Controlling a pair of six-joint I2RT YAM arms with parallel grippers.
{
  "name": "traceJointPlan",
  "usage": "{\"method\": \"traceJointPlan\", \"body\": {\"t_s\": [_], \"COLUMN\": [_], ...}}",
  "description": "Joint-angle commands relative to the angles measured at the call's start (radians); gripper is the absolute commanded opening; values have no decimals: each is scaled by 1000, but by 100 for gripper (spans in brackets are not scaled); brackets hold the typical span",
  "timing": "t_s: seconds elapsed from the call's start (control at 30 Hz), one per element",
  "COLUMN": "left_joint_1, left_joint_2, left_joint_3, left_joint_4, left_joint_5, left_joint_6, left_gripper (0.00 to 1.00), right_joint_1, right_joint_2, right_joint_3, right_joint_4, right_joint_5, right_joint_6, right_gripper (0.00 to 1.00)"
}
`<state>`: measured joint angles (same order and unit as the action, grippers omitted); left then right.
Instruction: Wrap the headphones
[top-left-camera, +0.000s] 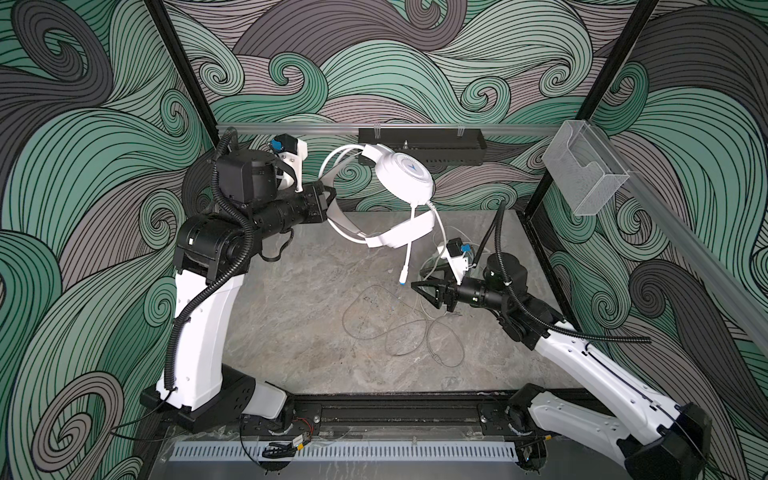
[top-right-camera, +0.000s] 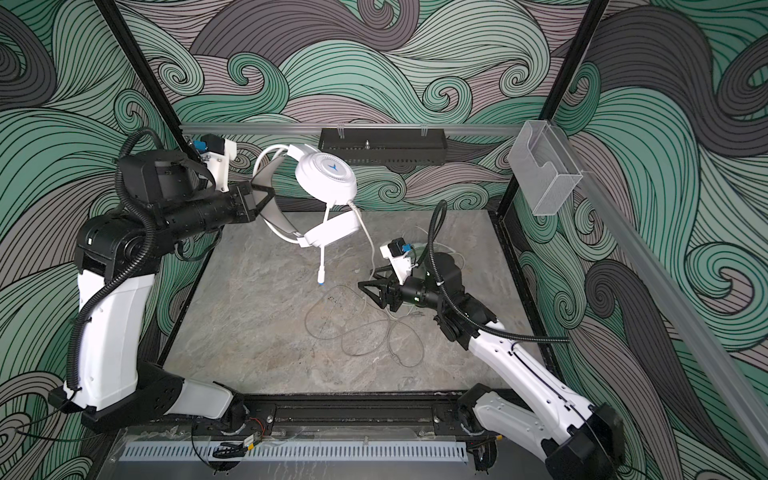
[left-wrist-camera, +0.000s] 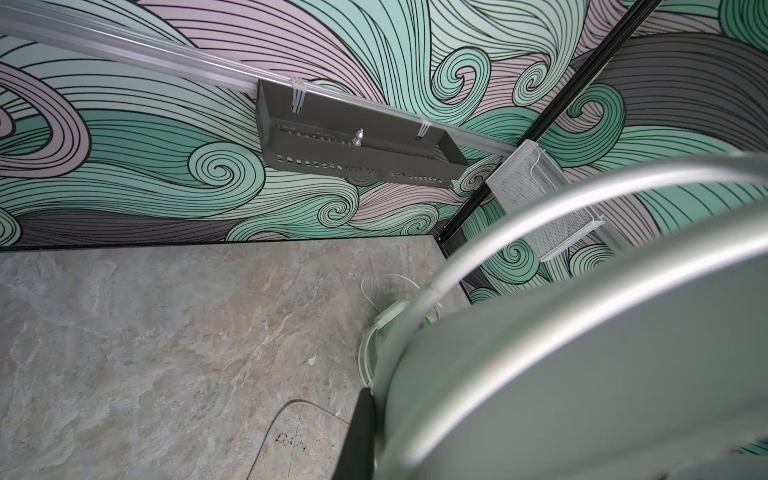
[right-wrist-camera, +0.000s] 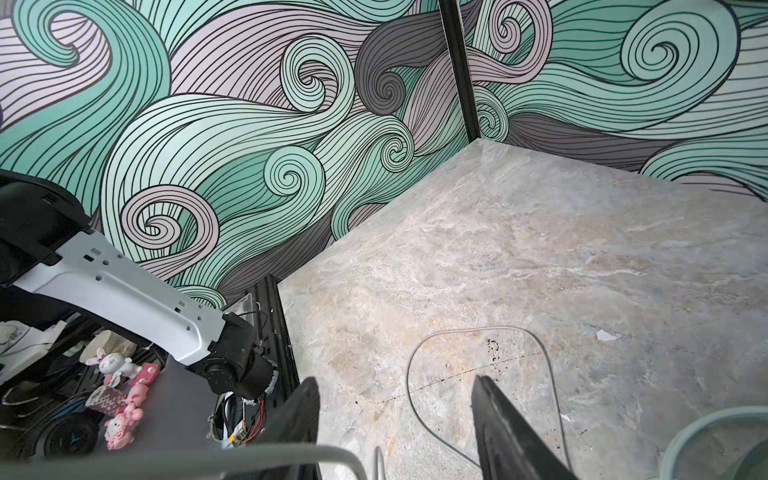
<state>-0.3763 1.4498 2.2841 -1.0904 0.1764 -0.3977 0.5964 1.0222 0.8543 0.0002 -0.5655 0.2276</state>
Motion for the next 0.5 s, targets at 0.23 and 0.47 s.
{"method": "traceJointPlan", "body": {"t_s": [0.23, 0.47], "left_joint_1": [-2, 27], "left_joint_2": [13, -5], "left_joint_3": [43, -7], "left_joint_4": [27, 30], "left_joint_5": [31, 25], "left_joint_6": [-51, -59], "left_gripper": [0, 0], "right_joint_1": [6, 5], "right_joint_2": [12, -11], "right_joint_3": [1, 42], "right_joint_4": [54, -58], "right_joint_5": [-42, -35], "right_joint_6": [35, -27], "right_gripper": [37, 2]}}
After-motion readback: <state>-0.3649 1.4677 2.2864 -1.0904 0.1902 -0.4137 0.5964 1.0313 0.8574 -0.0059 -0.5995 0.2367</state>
